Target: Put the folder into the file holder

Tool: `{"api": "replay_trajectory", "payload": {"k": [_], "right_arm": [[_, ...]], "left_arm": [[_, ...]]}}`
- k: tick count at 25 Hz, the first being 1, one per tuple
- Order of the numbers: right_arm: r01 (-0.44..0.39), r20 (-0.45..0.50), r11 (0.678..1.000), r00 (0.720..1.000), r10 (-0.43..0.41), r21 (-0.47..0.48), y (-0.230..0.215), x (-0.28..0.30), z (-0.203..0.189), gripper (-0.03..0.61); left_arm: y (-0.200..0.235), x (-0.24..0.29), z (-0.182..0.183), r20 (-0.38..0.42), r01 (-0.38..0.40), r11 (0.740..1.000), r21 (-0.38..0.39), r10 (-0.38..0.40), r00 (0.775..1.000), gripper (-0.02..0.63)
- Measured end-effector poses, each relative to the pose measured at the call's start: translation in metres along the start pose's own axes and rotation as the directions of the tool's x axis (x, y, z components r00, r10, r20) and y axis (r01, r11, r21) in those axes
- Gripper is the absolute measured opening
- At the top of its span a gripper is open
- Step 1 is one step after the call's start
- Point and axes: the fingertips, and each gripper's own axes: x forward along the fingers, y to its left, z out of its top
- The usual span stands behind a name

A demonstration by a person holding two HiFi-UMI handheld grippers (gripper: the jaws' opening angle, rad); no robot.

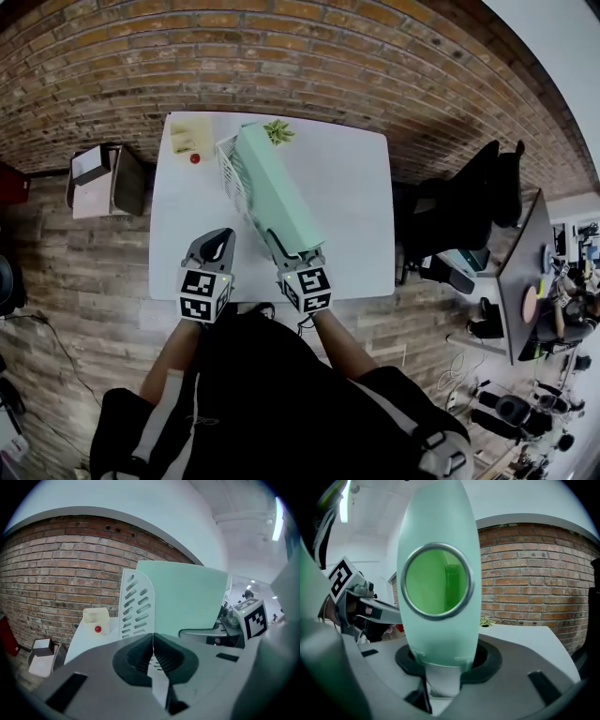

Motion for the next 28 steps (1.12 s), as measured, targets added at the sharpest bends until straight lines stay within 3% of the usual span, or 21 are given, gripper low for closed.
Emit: {"api": "replay_trajectory", "payload": {"k": [28], "right_arm": [[-0.027, -0.069, 1.000, 0.997, 0.028, 0.007, -0.001, 0.009, -0.017, 0.191]], "left_arm": [[0.001, -0.008, 0.002, 0.005, -0.039, 0.999, 0.002, 0.039, 0.999, 0.023]]}}
